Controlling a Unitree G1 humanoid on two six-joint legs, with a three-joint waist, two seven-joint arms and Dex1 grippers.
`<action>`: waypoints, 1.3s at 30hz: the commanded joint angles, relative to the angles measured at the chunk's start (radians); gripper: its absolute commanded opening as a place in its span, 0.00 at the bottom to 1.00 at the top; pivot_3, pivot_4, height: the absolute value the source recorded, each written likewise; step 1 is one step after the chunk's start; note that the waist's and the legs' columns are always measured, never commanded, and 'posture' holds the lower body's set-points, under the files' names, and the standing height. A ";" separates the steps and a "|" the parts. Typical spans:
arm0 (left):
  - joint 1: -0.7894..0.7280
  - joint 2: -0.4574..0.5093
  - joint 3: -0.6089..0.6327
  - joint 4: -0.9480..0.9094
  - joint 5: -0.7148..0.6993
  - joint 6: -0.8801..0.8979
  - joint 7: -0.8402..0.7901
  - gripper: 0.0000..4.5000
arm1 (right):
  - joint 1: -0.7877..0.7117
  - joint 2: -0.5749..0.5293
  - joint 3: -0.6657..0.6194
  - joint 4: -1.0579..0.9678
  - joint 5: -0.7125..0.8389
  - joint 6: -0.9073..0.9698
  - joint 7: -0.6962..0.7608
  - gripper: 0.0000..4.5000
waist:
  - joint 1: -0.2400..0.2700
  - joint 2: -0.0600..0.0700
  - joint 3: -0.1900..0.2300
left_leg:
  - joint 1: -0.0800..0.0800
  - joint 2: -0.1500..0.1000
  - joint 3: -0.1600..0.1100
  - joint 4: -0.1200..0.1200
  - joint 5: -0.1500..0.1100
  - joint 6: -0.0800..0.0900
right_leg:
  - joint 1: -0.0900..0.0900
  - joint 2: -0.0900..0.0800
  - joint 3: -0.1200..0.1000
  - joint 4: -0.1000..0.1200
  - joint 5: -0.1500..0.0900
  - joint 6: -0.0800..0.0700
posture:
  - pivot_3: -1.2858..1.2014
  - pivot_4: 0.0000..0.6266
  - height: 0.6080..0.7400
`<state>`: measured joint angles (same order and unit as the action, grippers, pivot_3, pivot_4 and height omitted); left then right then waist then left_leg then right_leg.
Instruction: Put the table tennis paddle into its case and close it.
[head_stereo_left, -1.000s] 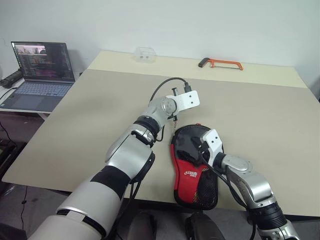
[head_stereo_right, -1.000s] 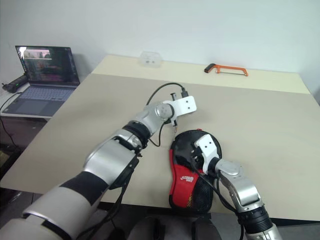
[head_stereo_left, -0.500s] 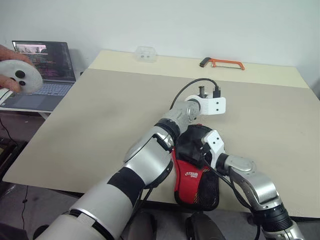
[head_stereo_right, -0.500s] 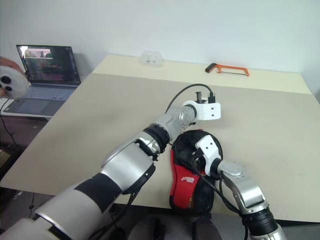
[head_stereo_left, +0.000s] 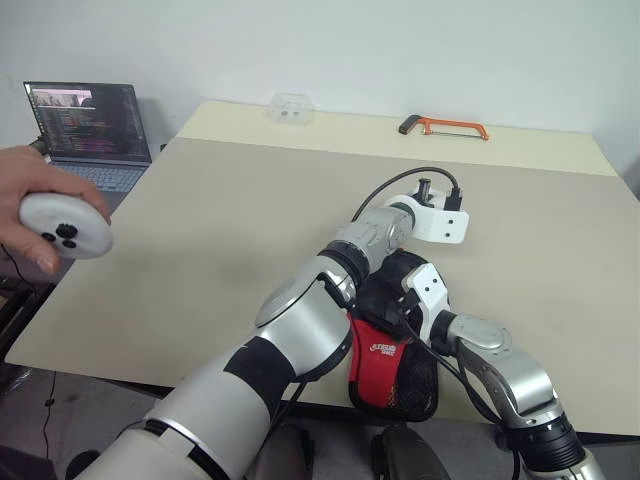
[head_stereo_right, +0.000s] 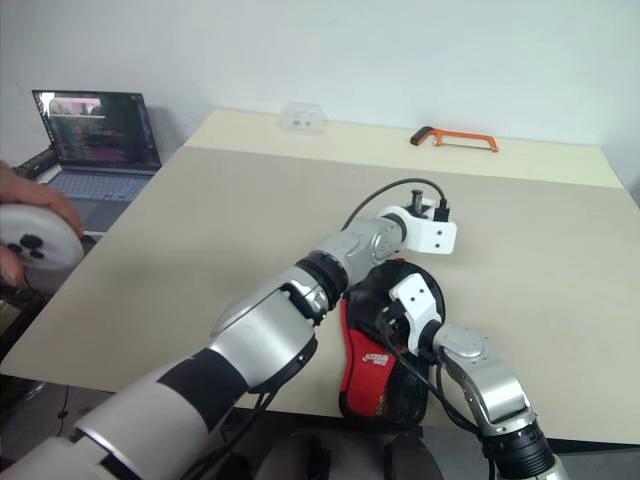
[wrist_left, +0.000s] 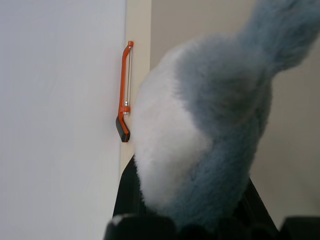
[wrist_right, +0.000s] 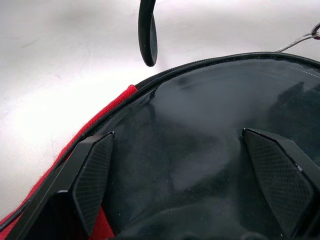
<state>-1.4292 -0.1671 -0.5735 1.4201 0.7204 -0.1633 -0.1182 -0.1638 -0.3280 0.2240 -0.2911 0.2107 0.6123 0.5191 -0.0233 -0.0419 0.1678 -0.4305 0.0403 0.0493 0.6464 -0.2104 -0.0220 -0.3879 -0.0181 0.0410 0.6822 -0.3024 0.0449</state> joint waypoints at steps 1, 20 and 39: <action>-0.027 -0.140 -0.035 -0.035 0.026 -0.048 0.021 0.12 | 0.042 0.007 0.040 0.064 -0.007 0.054 -0.003 1.00 | 0.000 0.000 0.000 | 0.000 0.000 0.000 0.000 0.000 0.000 | 0.000 0.000 0.000 0.000 0.000 0.000 | 0.52 0.24 1.00; 0.040 -0.242 -0.152 -0.050 0.041 -0.213 -0.001 0.12 | 0.055 0.023 0.044 0.070 -0.018 0.051 -0.004 1.00 | 0.000 0.001 -0.001 | 0.000 0.000 0.000 0.000 0.000 0.000 | 0.000 0.000 0.000 0.000 0.000 0.000 | 0.52 0.24 1.00; 0.188 -0.203 -0.151 -0.049 0.006 -0.192 -0.206 0.69 | 0.049 0.018 0.043 0.093 -0.020 0.036 0.007 1.00 | -0.001 0.003 -0.015 | 0.000 0.000 0.000 0.000 0.000 0.000 | 0.001 0.000 0.000 0.000 0.000 0.000 | 0.52 0.24 1.00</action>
<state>-1.3258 -0.1738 -0.7225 1.3828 0.7329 -0.3563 -0.3092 -0.1592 -0.3034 0.2291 -0.2711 0.1959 0.6066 0.5144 -0.0246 -0.0390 0.1527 -0.4301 0.0404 0.0493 0.6465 -0.2105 -0.0219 -0.3870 -0.0180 0.0409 0.6817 -0.3025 0.0448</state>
